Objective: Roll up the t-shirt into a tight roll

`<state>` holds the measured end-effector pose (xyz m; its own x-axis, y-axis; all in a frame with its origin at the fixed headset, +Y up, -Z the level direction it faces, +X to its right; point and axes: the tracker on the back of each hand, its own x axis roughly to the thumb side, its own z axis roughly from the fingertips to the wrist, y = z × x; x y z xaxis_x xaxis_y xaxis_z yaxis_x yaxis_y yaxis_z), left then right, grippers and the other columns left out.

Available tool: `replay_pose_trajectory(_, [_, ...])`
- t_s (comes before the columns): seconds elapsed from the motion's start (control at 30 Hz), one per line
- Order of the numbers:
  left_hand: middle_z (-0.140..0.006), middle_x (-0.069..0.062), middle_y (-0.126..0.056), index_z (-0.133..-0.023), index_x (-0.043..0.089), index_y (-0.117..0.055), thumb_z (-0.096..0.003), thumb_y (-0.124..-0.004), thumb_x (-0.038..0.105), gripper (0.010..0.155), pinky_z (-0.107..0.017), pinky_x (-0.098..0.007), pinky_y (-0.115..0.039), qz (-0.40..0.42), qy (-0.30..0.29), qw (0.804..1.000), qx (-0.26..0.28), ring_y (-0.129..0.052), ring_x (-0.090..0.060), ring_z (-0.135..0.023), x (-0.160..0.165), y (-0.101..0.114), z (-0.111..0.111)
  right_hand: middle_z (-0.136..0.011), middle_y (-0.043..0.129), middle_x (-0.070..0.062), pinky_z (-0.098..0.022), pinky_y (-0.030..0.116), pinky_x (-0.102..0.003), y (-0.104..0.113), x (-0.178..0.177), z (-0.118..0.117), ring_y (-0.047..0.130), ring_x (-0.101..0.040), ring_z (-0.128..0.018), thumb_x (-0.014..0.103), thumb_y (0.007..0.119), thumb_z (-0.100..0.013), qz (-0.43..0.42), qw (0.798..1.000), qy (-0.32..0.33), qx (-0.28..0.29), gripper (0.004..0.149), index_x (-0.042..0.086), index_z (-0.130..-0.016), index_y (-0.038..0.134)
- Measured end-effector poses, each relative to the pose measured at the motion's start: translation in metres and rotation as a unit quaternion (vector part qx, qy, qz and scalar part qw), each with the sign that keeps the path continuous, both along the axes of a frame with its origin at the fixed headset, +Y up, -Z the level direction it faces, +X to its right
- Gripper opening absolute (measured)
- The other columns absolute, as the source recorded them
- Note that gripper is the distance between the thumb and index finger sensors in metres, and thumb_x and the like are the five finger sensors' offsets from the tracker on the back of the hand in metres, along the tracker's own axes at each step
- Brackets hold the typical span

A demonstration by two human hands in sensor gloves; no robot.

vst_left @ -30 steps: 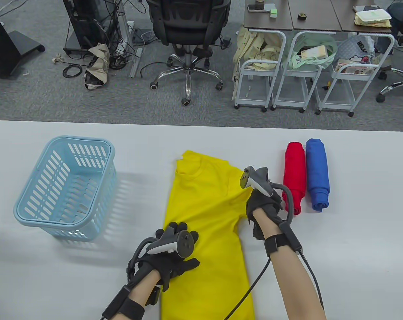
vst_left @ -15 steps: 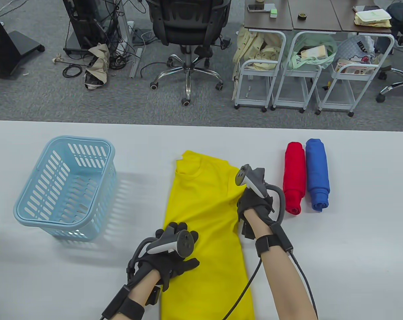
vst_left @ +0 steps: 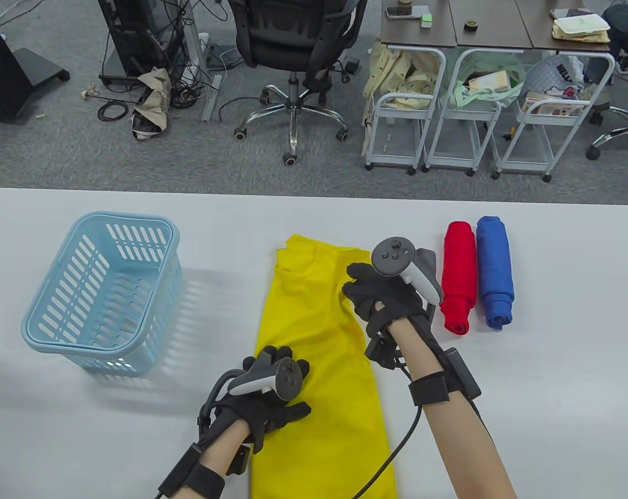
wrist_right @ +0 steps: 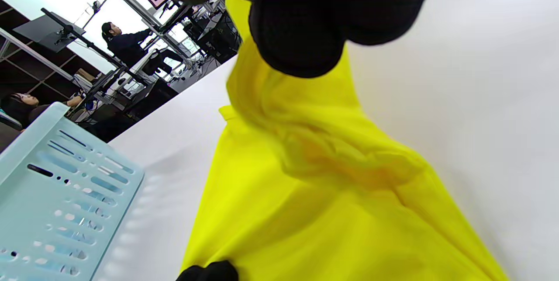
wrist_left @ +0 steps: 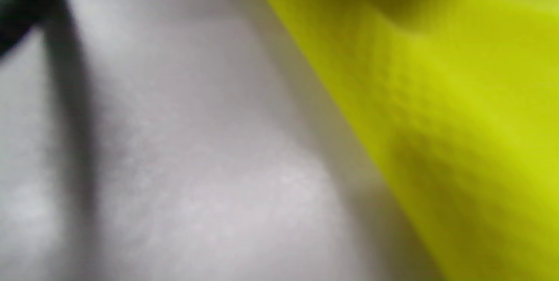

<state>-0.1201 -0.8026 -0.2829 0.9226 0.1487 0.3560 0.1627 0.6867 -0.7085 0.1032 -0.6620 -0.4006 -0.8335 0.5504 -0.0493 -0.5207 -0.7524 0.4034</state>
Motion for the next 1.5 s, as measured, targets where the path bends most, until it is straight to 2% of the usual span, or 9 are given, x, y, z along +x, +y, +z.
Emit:
replay_pose_trajectory(0.13, [-0.103,-0.008,0.035,-0.101,0.034,0.023,-0.0529,-0.027,0.068,0.077,-0.065,-0.065,0.006,0.001,0.000,1.000,0.000,0.027,-0.040,-0.095,0.000,0.000,0.000,-0.106,0.067,-0.015,-0.058,0.072,-0.050,-0.022,-0.013,0.004,0.084,-0.036,-0.087,0.032,0.065,-0.057,0.133,0.991,0.015,0.010,0.052,0.020,-0.107,0.060])
replay_pose_trajectory(0.23, [-0.103,-0.008,0.034,-0.101,0.034,0.023,-0.0527,-0.027,0.068,0.077,-0.066,-0.065,0.006,-0.001,-0.001,1.000,0.002,0.026,-0.040,-0.095,0.000,0.000,-0.001,-0.117,0.039,-0.016,-0.071,0.046,-0.062,-0.055,-0.035,0.011,0.040,-0.047,-0.108,0.033,0.064,-0.055,0.144,0.983,0.107,-0.038,0.060,0.018,-0.112,0.050])
replay_pose_trajectory(0.33, [-0.104,-0.008,0.033,-0.101,0.035,0.022,-0.0526,-0.027,0.068,0.077,-0.066,-0.065,0.005,-0.001,-0.002,1.000,0.007,0.026,-0.040,-0.096,-0.001,0.001,-0.001,-0.115,0.013,-0.016,-0.072,0.032,-0.064,-0.084,-0.052,0.014,0.009,-0.047,-0.105,0.042,0.056,-0.058,0.195,0.956,0.190,-0.110,0.071,0.016,-0.114,0.022])
replay_pose_trajectory(0.47, [-0.105,-0.009,0.032,-0.102,0.035,0.021,-0.0526,-0.027,0.068,0.077,-0.067,-0.065,0.003,-0.004,0.002,1.000,0.017,0.024,-0.040,-0.097,-0.001,0.001,-0.003,-0.107,-0.010,-0.010,-0.073,0.023,-0.063,-0.108,-0.067,0.011,-0.007,-0.041,-0.102,0.051,0.047,-0.057,0.314,0.917,0.222,-0.107,0.073,0.027,-0.106,-0.001])
replay_pose_trajectory(0.8, [-0.115,-0.013,0.015,-0.109,0.031,0.008,-0.0537,-0.030,0.066,0.076,-0.075,-0.065,-0.011,-0.003,0.023,0.998,0.059,0.006,-0.043,-0.106,-0.010,0.015,0.001,-0.101,-0.022,-0.006,-0.073,0.012,-0.060,-0.105,-0.039,-0.028,-0.013,-0.037,-0.103,0.051,0.042,-0.057,0.317,0.933,0.124,-0.115,0.074,0.029,-0.096,-0.017])
replay_pose_trajectory(0.9, [-0.114,-0.014,0.017,-0.109,0.029,0.010,-0.0535,-0.032,0.067,0.080,-0.075,-0.065,-0.011,-0.022,0.020,0.997,0.065,0.007,-0.044,-0.106,-0.012,0.018,0.002,-0.102,-0.021,-0.010,-0.073,0.014,-0.060,-0.093,-0.031,-0.007,-0.009,-0.041,-0.103,0.053,0.046,-0.057,0.281,0.948,0.125,-0.078,0.079,0.024,-0.099,-0.014])
replay_pose_trajectory(1.07, [-0.114,-0.015,0.017,-0.110,0.028,0.009,-0.0527,-0.035,0.070,0.084,-0.074,-0.065,-0.011,-0.017,0.018,0.999,0.043,0.007,-0.045,-0.106,-0.013,0.016,0.004,-0.111,-0.001,-0.017,-0.073,0.026,-0.061,-0.083,-0.028,0.052,0.007,-0.046,-0.105,0.055,0.053,-0.057,0.310,0.926,0.205,-0.059,0.080,0.017,-0.111,0.008])
replay_pose_trajectory(1.23, [-0.109,-0.014,0.026,-0.105,0.027,0.018,-0.0529,-0.034,0.071,0.086,-0.072,-0.067,-0.006,-0.032,0.012,0.999,0.017,0.015,-0.044,-0.101,-0.012,0.009,-0.002,-0.109,-0.002,-0.019,-0.073,0.030,-0.061,-0.106,-0.028,0.087,0.007,-0.048,-0.104,0.058,0.055,-0.055,0.326,0.906,0.248,-0.102,0.086,0.015,-0.108,0.003])
replay_pose_trajectory(1.5, [-0.108,-0.009,0.027,-0.105,0.032,0.015,-0.0518,-0.036,0.071,0.083,-0.069,-0.066,-0.002,0.008,0.043,0.999,0.023,0.019,-0.041,-0.101,-0.018,0.004,-0.043,-0.105,-0.011,-0.013,-0.073,0.020,-0.061,-0.112,-0.017,0.045,-0.004,-0.042,-0.102,0.058,0.055,-0.054,0.293,0.928,0.198,-0.117,0.086,0.021,-0.105,-0.004])
